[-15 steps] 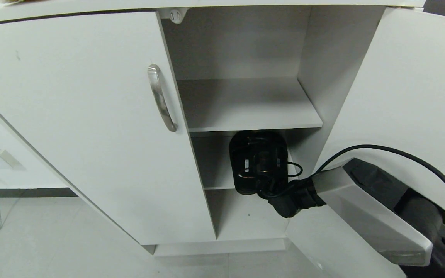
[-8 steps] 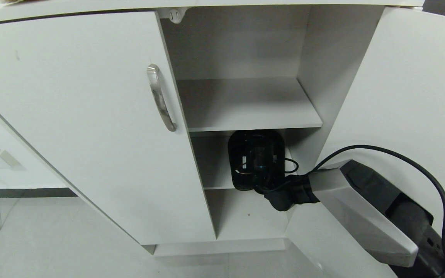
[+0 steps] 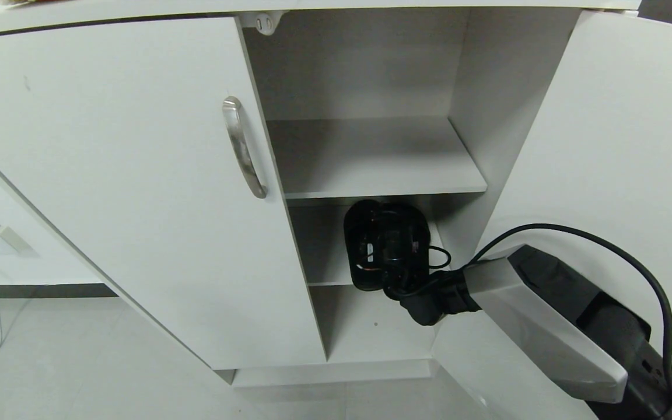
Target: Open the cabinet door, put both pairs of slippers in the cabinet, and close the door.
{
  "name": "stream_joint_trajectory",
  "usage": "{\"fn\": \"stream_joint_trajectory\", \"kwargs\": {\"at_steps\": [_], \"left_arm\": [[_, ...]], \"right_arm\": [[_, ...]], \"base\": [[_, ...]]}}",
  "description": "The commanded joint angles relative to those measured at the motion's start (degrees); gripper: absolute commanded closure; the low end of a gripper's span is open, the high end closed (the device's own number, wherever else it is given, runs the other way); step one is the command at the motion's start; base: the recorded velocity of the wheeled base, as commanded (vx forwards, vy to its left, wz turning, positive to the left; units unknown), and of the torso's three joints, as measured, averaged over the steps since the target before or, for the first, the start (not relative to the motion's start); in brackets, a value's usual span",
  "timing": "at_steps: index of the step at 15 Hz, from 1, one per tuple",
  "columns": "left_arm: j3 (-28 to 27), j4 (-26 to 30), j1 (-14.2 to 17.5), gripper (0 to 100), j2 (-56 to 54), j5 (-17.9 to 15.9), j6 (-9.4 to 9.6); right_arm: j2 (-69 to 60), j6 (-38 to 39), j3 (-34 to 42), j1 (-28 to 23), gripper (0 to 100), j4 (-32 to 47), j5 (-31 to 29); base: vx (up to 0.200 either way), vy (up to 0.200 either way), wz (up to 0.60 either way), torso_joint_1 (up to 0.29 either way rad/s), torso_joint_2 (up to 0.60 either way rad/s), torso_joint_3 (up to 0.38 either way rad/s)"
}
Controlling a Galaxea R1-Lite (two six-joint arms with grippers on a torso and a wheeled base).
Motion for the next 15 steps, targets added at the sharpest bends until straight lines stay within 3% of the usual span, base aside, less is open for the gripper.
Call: {"fn": "stream_joint_trajectory", "kwargs": {"at_steps": [1, 4, 9, 15], "left_arm": [[0.01, -0.02, 0.01, 100, -0.01, 0.01, 0.06], [0.01, -0.02, 0.01, 100, -0.01, 0.01, 0.06], [0.01, -0.02, 0.01, 100, -0.01, 0.01, 0.14], [0.01, -0.02, 0.01, 100, -0.01, -0.08, 0.14]], "right_arm": [[-5.31, -0.14, 9.55, 1.18, 0, -5.92, 0.0], [-14.89, -1.55, 25.54, 4.17, 0, -15.85, 0.44], [-30.18, 2.32, 47.6, 9.88, 0, -16.29, 4.48], [-31.06, 4.34, 50.24, 10.5, 0, -16.29, 4.65]], "base": [[0.0, 0.0, 0.0, 0.0, 0.0, 0.0], [0.0, 0.0, 0.0, 0.0, 0.0, 0.0], [0.0, 0.0, 0.0, 0.0, 0.0, 0.0], [0.0, 0.0, 0.0, 0.0, 0.0, 0.0]]}}
